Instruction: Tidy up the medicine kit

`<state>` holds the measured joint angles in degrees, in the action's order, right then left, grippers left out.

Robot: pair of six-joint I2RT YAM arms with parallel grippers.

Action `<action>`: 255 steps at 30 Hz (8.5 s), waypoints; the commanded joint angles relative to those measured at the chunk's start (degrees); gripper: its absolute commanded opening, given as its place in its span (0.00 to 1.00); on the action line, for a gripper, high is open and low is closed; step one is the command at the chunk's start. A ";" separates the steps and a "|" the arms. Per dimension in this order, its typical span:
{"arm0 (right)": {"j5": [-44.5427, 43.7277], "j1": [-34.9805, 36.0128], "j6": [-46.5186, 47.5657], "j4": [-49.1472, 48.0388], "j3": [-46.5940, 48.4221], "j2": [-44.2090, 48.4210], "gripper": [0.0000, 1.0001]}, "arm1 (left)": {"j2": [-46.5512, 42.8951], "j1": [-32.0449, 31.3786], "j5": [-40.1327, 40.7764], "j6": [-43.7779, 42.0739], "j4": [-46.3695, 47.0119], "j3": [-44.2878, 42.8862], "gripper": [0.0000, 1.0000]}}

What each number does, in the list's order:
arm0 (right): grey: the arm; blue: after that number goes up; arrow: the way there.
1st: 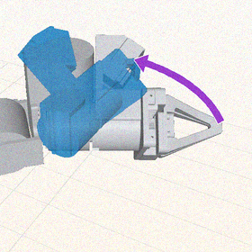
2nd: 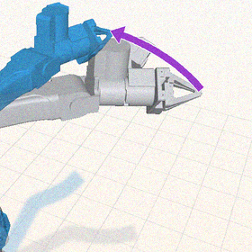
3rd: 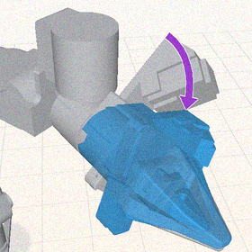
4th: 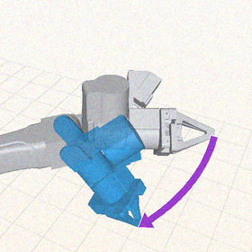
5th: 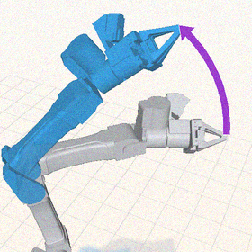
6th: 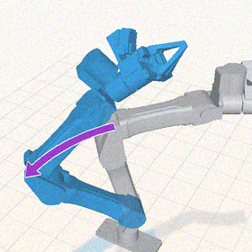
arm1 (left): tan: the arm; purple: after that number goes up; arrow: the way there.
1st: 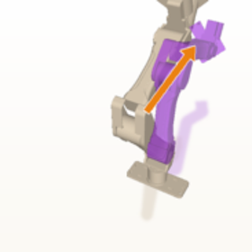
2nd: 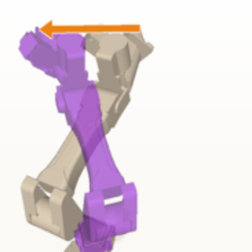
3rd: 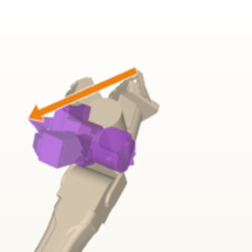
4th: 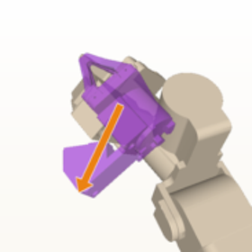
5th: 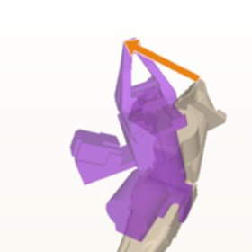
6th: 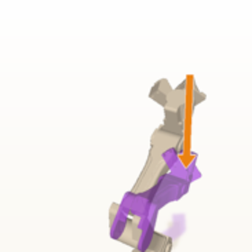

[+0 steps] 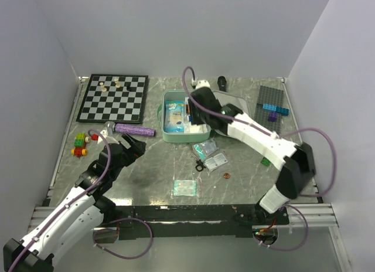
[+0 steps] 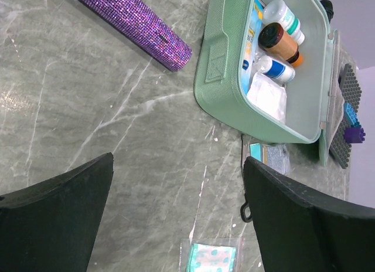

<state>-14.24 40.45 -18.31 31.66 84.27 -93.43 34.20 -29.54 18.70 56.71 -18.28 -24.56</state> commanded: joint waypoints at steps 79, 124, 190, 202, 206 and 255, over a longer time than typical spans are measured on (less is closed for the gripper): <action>7.39 1.04 13.28 -19.27 -12.75 2.67 0.00 | 3.87 0.10 -5.25 -0.37 2.82 -0.49 0.96; 26.71 0.42 6.71 -17.59 -20.71 20.02 0.00 | 2.10 0.10 -29.04 -11.36 33.89 -4.28 0.96; -3.41 16.68 15.74 -16.18 -24.85 31.82 0.75 | 31.81 0.01 -22.75 5.77 6.43 -27.81 0.01; -11.17 20.64 27.71 -26.12 -21.70 22.51 1.00 | 42.26 -0.26 -19.93 12.02 -11.59 -45.92 0.01; -14.31 20.81 27.71 -28.23 -19.24 18.21 0.98 | 43.32 -0.61 -20.46 11.85 -12.83 -48.30 0.01; 27.86 -5.64 5.12 -26.38 -7.20 -1.56 0.00 | 22.85 6.60 -14.39 3.49 -3.34 -22.21 0.67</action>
<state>9.98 35.20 -12.05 8.75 70.83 -89.97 60.64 -23.05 2.55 60.64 -23.79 -49.93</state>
